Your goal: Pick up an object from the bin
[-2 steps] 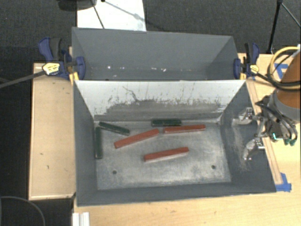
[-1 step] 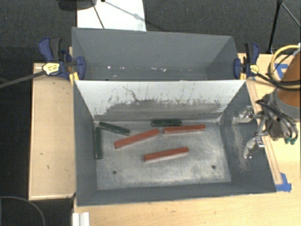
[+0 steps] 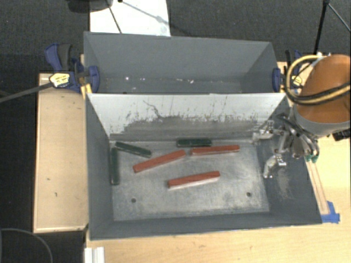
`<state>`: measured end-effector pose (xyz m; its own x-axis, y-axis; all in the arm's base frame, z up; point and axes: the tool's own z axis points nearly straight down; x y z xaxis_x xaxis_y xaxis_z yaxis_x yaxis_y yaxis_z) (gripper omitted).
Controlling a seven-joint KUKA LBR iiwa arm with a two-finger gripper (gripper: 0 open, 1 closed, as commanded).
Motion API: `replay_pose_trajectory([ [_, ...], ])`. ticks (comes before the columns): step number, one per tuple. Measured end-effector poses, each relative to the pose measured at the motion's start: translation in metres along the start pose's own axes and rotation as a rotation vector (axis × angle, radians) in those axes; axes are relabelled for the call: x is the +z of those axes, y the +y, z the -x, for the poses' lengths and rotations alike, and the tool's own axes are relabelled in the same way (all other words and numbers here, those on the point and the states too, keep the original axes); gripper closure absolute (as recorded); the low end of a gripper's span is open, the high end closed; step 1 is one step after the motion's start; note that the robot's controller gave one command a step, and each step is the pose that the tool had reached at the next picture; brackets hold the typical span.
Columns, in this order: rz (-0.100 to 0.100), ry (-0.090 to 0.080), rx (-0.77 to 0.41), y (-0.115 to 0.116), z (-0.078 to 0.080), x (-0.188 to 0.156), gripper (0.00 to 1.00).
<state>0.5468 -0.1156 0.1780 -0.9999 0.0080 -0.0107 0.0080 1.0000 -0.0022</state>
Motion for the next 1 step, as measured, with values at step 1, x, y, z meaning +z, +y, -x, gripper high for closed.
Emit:
replay_pose_trajectory([
  [1, 0.004, 0.012, -0.003, 0.0213, 0.0042, 0.0389, 0.00],
])
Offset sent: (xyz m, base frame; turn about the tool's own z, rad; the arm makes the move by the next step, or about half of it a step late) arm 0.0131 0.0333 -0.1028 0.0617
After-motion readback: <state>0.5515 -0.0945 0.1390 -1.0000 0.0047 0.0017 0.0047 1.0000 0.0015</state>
